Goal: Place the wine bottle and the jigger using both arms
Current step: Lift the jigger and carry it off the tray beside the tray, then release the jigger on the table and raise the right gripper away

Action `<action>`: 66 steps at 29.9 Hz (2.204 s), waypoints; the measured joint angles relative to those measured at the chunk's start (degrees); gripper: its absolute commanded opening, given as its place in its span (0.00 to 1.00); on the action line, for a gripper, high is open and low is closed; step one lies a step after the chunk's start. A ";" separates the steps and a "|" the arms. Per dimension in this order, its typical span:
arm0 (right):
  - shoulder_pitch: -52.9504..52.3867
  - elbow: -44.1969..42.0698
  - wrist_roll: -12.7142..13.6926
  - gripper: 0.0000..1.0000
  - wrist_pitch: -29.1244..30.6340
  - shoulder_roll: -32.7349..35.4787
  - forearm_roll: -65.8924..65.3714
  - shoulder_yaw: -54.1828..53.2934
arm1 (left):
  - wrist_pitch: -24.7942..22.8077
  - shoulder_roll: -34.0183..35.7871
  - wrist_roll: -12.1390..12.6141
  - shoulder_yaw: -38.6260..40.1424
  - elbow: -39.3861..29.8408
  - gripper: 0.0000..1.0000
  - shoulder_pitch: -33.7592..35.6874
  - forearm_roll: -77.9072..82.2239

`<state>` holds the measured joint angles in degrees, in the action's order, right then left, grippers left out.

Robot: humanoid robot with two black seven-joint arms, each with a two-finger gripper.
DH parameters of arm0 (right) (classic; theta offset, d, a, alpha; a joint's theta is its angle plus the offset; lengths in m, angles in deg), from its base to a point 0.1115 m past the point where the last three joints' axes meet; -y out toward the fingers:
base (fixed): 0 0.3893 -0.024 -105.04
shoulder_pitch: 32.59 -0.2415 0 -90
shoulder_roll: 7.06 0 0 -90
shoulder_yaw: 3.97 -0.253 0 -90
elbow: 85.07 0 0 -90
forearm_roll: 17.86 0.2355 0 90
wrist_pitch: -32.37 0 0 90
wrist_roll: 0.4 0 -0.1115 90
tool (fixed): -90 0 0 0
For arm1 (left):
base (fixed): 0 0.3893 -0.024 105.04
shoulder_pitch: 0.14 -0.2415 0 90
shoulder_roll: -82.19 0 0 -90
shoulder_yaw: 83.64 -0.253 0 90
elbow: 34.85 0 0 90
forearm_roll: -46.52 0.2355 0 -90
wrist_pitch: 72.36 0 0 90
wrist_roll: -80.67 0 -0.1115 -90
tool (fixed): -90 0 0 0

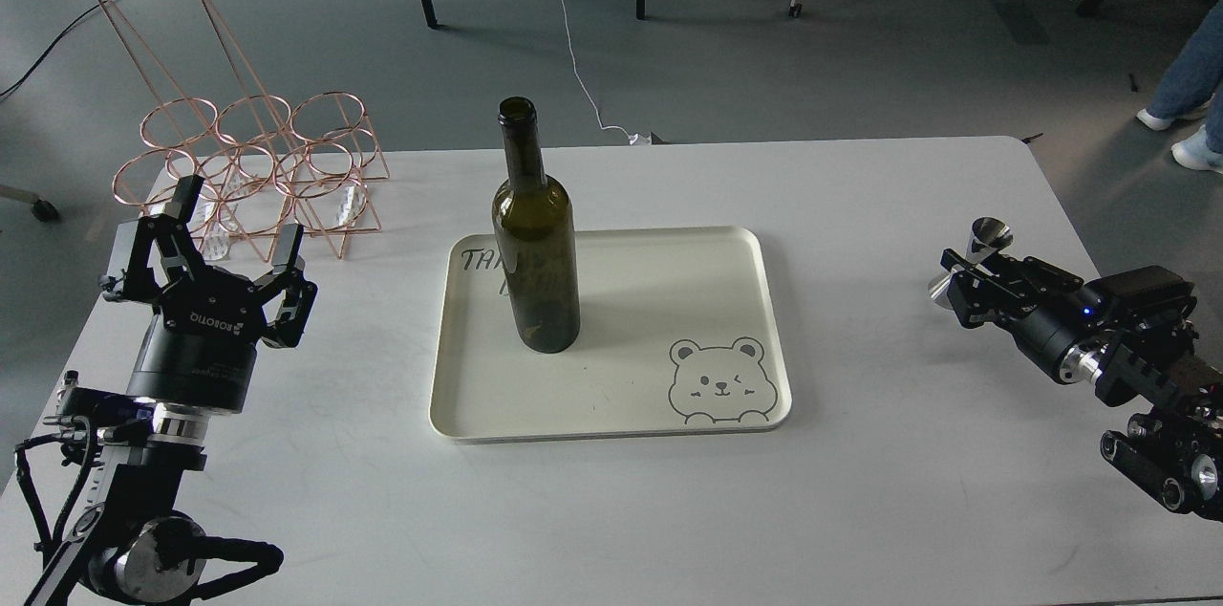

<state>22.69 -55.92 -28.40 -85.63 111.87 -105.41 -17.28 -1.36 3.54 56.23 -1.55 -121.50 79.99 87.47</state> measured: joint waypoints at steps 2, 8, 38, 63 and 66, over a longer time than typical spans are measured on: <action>0.00 0.12 0.00 0.85 0.00 0.10 0.01 0.09 | -0.02 0.05 0.01 0.00 0.00 0.98 0.02 0.00; -0.24 0.42 -0.01 0.91 0.00 0.91 0.02 2.93 | -0.06 -0.17 0.01 -0.08 0.00 0.98 0.00 0.01; -5.02 51.11 0.02 0.97 18.08 40.03 23.76 6.20 | 0.21 -0.14 0.01 -0.07 -0.51 0.98 -0.06 0.10; -7.41 28.53 0.00 0.98 51.58 6.50 89.32 -4.52 | 0.75 5.40 -3.51 -0.06 -3.13 0.98 -0.58 12.52; -6.65 27.76 0.00 0.98 54.23 6.08 88.91 -2.64 | 0.43 8.87 -3.58 -1.20 -5.35 0.98 0.00 21.91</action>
<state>16.05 -28.16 -28.40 -31.40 117.95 -16.49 -19.92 -0.93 12.41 52.65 -2.75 -126.85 79.99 109.38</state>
